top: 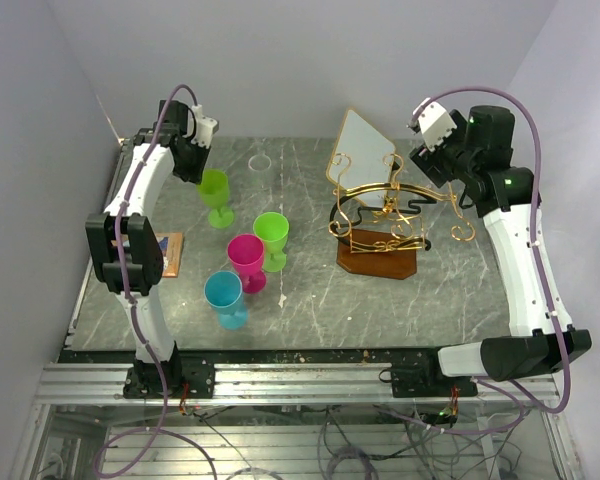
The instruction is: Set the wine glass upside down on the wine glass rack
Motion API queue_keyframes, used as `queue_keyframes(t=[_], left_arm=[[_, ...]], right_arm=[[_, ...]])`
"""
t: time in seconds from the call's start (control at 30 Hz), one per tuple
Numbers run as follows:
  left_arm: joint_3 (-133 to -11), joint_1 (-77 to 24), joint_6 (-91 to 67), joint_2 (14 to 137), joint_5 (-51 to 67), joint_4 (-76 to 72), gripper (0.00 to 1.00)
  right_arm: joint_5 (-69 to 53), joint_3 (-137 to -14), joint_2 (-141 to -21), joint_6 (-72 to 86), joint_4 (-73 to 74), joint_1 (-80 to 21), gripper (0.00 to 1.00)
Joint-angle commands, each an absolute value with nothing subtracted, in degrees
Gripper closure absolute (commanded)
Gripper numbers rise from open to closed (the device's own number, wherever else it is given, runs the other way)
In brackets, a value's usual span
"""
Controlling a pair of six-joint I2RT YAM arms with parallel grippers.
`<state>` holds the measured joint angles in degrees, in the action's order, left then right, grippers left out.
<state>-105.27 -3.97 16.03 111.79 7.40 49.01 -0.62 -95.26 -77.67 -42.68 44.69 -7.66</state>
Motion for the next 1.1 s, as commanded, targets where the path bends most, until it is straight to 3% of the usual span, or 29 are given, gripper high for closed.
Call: queue_keyframes(t=[0.0,0.2,0.63,0.87,1.07], left_arm=[[-107.3,-4.0,16.0,111.9,8.8,49.9,0.8],[-107.4,-4.1,17.7,109.2,5.2,49.9,0.93],[-104.7,-12.6,27.0,95.5,-15.3,48.1,0.93],[-109.7,-16.1,24.2,90.2,-11.2,50.0,0.93],[-112.5,-17.3,19.4,85.2,1.4,46.7,0.93]], right_arm=[[-0.4,-94.7,-77.3,-43.1,44.0,-7.5,0.34],[1.7,-94.1,-77.2,-42.2,42.4,-7.3,0.33],[-0.9,-97.8,-77.3,-35.6,42.1,-5.2,0.29],[-9.7,-98.8,-79.4,-32.4,41.9,-5.3,0.29],[-20.6,-99.4,-81.0,-27.2,39.3,-7.2,0.29]])
